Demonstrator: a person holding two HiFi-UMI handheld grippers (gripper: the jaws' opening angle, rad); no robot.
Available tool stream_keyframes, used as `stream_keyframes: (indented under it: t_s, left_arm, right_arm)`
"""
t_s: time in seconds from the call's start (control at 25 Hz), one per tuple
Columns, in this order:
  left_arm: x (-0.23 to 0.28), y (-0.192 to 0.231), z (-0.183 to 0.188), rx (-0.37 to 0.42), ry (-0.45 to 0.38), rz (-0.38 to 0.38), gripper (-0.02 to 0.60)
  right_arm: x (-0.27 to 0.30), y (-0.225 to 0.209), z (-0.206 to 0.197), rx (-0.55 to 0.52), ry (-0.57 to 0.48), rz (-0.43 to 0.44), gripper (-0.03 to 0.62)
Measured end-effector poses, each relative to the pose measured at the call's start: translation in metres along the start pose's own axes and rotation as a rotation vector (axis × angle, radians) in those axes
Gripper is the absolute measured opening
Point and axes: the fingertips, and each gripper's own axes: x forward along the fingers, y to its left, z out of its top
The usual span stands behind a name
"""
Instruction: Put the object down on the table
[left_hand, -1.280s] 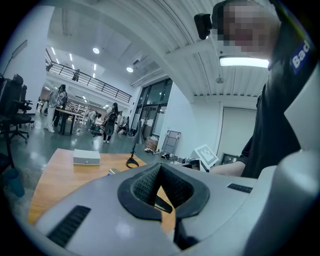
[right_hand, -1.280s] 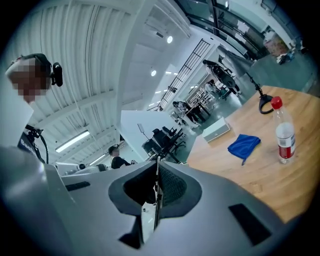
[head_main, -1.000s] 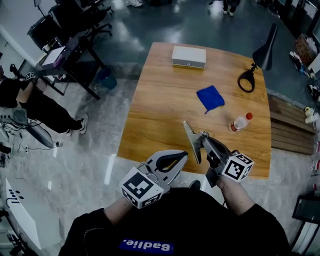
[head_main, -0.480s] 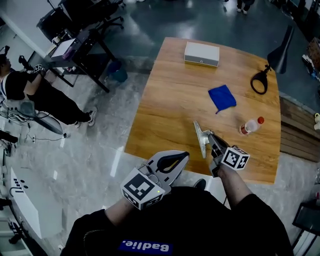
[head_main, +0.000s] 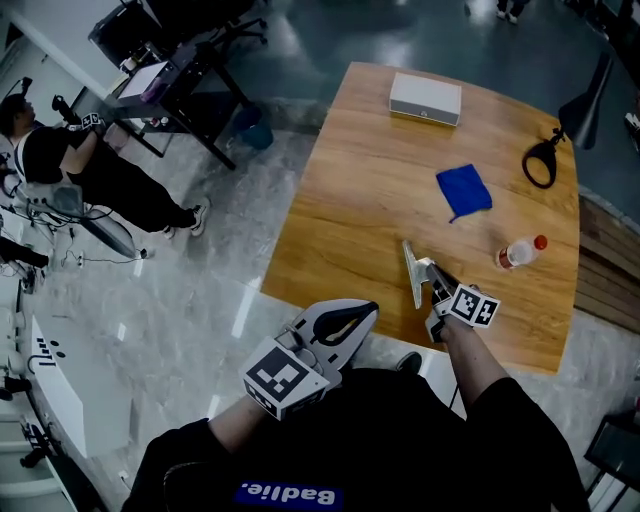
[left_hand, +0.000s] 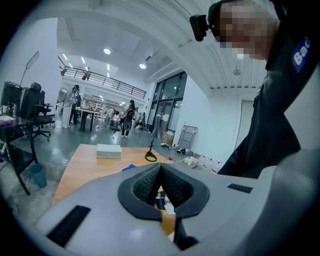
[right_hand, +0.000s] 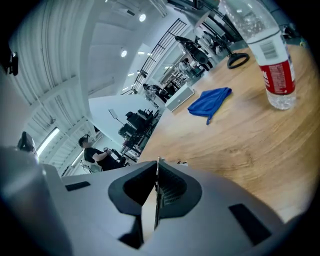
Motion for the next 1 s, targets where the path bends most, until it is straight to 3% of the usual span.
stream_keyframes:
  t_s: [0.52, 1.0]
  left_arm:
    - [-0.011, 0.006, -0.013, -0.018, 0.019, 0.043, 0.005]
    - [-0.011, -0.004, -0.015, -0.023, 0.023, 0.02, 0.005]
  right_arm:
    - [0.014, -0.038, -0.025, -0.026, 0.059, -0.057, 0.017]
    - [0.017, -0.052, -0.03, -0.122, 0.105, -0.093, 0.034]
